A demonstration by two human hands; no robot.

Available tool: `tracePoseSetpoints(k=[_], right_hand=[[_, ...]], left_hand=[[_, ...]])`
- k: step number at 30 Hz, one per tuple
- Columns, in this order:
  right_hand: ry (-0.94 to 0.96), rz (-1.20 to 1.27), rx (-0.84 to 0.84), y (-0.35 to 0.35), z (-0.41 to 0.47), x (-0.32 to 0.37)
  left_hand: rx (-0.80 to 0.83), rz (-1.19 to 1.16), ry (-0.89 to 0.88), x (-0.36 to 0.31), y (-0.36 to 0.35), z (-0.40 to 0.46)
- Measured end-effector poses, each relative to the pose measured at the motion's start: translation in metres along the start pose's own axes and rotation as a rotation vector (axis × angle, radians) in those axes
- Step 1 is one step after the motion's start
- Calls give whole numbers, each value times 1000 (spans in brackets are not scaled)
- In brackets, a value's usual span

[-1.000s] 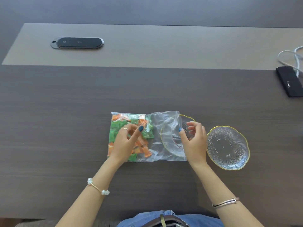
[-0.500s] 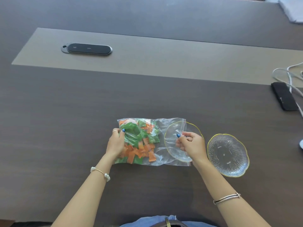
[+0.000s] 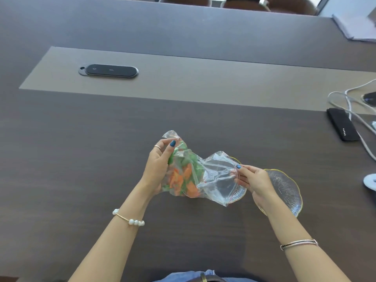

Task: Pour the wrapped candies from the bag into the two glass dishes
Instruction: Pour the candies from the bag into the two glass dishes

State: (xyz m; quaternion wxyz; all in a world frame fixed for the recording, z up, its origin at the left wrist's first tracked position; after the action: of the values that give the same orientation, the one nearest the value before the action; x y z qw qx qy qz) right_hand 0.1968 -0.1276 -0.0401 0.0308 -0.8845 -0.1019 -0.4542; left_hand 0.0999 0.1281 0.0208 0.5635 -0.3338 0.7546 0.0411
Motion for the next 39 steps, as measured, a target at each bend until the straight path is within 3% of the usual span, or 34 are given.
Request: tracePoseSetpoints(k=[5,13,24,39], right_hand=[[7,-2,16,3,3,0],[7,77,63,1,-2,1],[60,4,144,-4,-13,8],[124,26,214,-15,-25,33]], left_hand=[[56,-17,-21,-18,-24,-8],[8,-73,-19,-24,-25,-14],[-16,-139,-110,-51,-32,-30],[-102,-88,-146,-58,6,-37]])
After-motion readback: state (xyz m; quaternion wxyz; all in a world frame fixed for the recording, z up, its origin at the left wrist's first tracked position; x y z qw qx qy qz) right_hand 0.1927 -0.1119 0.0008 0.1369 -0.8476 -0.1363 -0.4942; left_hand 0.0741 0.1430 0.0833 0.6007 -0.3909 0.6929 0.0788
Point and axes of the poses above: each hand's wrist, its own z-axis towards the middle knuckle, its own y-axis out of the back of the hand, x = y × z, the point moved 8 cm from there along z, towards the middle knuckle, and after that the axes turned 3 degrees about -z, right-handed, at the moved point
